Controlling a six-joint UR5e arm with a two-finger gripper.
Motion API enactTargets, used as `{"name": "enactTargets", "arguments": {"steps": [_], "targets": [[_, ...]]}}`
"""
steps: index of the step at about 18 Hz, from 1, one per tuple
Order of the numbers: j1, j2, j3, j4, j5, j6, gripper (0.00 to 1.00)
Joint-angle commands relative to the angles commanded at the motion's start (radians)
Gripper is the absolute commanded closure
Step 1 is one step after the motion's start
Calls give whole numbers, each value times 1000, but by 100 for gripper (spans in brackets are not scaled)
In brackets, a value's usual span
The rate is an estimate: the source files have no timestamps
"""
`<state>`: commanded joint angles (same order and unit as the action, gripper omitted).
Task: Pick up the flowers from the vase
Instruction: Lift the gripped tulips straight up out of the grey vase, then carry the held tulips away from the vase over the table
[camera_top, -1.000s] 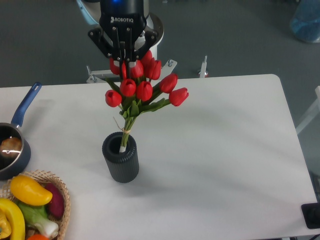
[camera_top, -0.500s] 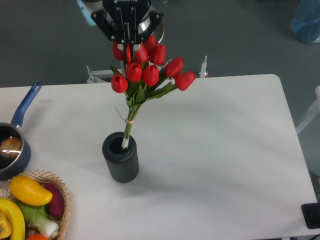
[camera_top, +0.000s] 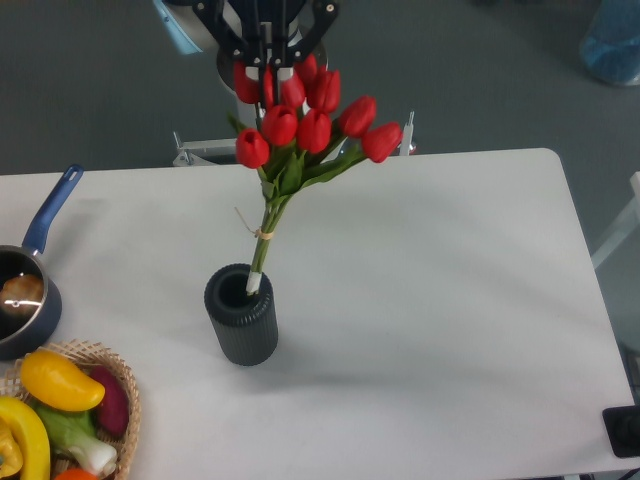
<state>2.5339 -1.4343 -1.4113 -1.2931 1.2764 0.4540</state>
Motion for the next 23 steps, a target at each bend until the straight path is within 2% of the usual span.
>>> {"name": "enactTargets", "arguments": {"steps": [5,9,11,16,18,20,21,23], "targets": [[114,-12,-24,-3,-9,87,100],[192,-40,-84,-11,1,300,100],[218,-66,-90,-37,29,398,100],[215,-146,-77,-75,155,590,100],[210,-179,-48,-115,204,708,100],[206,-219,-3,-184,256,790,100],[192,-236,21,-210,277,811,100],[168,-258,49,-224,307,818,100]]}}
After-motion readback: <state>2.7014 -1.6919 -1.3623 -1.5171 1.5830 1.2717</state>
